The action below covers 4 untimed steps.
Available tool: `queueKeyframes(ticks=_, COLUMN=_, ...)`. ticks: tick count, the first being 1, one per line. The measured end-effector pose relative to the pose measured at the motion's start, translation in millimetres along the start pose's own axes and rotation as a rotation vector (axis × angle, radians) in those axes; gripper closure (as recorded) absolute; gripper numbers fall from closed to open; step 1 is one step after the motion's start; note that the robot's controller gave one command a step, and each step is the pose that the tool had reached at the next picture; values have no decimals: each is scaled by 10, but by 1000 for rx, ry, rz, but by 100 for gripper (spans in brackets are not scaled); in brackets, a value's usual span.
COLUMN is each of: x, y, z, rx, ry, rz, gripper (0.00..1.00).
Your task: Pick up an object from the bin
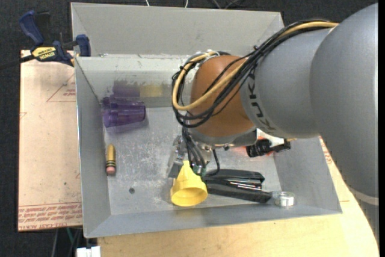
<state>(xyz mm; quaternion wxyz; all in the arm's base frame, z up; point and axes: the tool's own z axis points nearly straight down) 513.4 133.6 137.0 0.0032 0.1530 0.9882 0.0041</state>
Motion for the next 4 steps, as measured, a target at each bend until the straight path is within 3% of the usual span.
queueKeyframes(ticks=1, x=208, y=162, z=357, rx=-3, ry=-5, rz=85, gripper=100)
queueKeyframes(ticks=2, x=324, y=404, z=538, rx=-3, ry=2, rz=148, gripper=100)
queueKeyframes(ticks=3, x=404, y=79, z=353, rx=0, ry=4, rz=58, gripper=100)
queueKeyframes(ticks=4, x=147, y=-160, z=562, rx=-5, ry=2, rz=103, gripper=100)
